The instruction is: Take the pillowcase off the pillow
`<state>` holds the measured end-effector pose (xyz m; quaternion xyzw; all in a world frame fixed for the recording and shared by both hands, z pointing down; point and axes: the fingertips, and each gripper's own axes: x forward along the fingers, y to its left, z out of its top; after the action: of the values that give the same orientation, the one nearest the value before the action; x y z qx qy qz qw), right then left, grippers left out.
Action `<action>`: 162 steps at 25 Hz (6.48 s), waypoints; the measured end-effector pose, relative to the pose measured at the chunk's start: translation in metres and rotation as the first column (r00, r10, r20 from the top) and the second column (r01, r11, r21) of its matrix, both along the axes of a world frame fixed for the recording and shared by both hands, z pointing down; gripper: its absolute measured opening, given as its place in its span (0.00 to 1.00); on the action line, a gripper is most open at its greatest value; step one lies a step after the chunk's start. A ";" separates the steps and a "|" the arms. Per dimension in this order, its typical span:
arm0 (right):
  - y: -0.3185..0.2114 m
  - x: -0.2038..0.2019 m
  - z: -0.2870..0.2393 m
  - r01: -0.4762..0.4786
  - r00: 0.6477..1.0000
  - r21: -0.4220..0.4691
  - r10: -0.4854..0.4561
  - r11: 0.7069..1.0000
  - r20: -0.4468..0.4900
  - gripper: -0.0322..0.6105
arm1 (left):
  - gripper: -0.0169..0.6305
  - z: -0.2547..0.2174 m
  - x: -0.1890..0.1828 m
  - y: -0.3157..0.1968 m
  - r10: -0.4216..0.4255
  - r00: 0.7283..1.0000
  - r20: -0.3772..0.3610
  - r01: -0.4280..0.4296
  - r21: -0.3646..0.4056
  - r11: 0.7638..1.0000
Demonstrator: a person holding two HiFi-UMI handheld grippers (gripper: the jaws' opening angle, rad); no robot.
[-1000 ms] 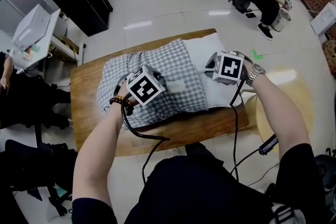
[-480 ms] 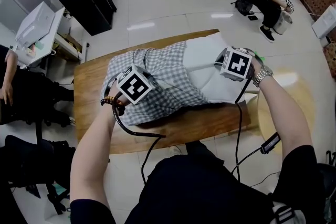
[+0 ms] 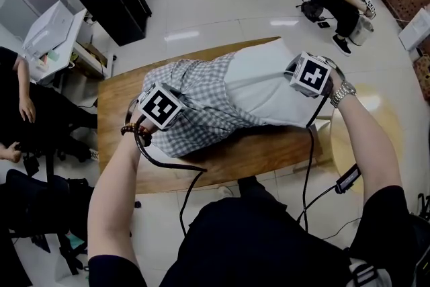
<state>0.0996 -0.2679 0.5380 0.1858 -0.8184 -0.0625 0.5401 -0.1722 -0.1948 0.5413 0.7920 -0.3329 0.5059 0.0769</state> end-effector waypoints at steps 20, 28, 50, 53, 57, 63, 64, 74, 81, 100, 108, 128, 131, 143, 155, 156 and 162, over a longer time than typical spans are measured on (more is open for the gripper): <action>0.056 -0.016 0.029 0.047 0.995 -0.070 -0.040 0.996 0.096 0.22 | 0.08 0.015 0.008 0.037 0.030 1.000 0.002 -0.030 0.053 0.998; 0.085 -0.013 0.019 0.075 0.985 -0.004 -0.073 0.997 0.155 0.31 | 0.19 0.007 0.031 0.068 0.062 0.997 -0.051 -0.055 0.130 0.990; 0.147 -0.070 0.086 0.240 0.969 0.117 -0.246 0.964 0.034 0.43 | 0.38 0.121 0.070 0.119 0.156 0.977 0.146 -0.176 0.136 0.975; 0.137 -0.074 0.095 0.244 0.969 0.147 -0.247 0.959 -0.001 0.43 | 0.35 0.132 0.063 0.109 0.132 0.972 0.192 -0.162 0.148 0.976; 0.122 -0.072 0.112 0.244 0.969 0.198 -0.235 0.949 -0.070 0.42 | 0.10 0.136 0.055 0.096 0.095 0.963 0.252 -0.148 0.203 0.968; 0.106 -0.068 0.107 0.202 0.979 0.243 -0.187 0.949 -0.082 0.08 | 0.03 0.129 0.040 0.094 0.069 0.976 0.207 -0.106 0.175 0.979; 0.105 -0.067 0.106 0.193 0.981 0.236 -0.181 0.953 -0.073 0.08 | 0.03 0.126 0.039 0.093 0.061 0.979 0.196 -0.096 0.177 0.979; 0.107 -0.073 0.101 0.167 0.986 0.195 -0.160 0.967 -0.050 0.07 | 0.29 0.127 0.083 0.102 0.036 0.999 -0.015 -0.034 0.102 0.994; 0.110 -0.077 0.098 0.151 0.988 0.186 -0.147 0.971 -0.037 0.07 | 0.27 0.140 0.078 0.080 0.001 0.995 0.102 -0.019 0.179 0.984; 0.098 -0.041 0.068 0.067 0.998 0.207 -0.065 0.976 -0.015 0.06 | 0.03 0.102 -0.007 0.092 -0.140 0.989 0.037 0.130 0.204 0.970; 0.091 -0.029 0.054 0.061 0.998 0.244 -0.056 0.968 -0.026 0.06 | 0.03 0.094 -0.053 0.101 -0.230 0.973 0.008 0.224 0.201 0.954; 0.125 -0.008 0.016 0.067 0.993 0.155 -0.081 0.986 0.087 0.25 | 0.04 0.025 -0.059 0.092 -0.255 0.962 -0.096 0.272 0.288 0.918; 0.113 -0.006 0.004 0.063 0.994 0.164 -0.077 0.984 0.079 0.26 | 0.15 0.010 -0.042 0.078 -0.221 0.967 -0.124 0.248 0.285 0.926; 0.046 -0.029 -0.016 0.100 0.981 0.083 -0.112 0.992 0.156 0.43 | 0.45 -0.014 0.015 0.016 -0.160 0.958 -0.238 0.187 0.096 0.978; -0.031 -0.062 0.005 0.206 0.968 -0.107 -0.186 0.973 0.171 0.56 | 0.47 0.014 0.046 -0.081 -0.224 0.947 -0.232 0.198 -0.130 0.972; -0.037 -0.065 0.009 0.215 0.966 -0.126 -0.192 0.968 0.171 0.56 | 0.47 0.022 0.045 -0.088 -0.231 0.948 -0.219 0.201 -0.152 0.968; -0.059 -0.081 0.040 0.250 0.963 -0.235 -0.217 0.939 0.157 0.56 | 0.46 0.057 0.040 -0.112 -0.248 0.954 -0.170 0.198 -0.265 0.944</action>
<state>0.0185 -0.3269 0.5785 0.0203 -0.8691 -0.0092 0.4941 -0.1327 -0.3065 0.5981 0.7805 -0.3460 0.4485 0.2644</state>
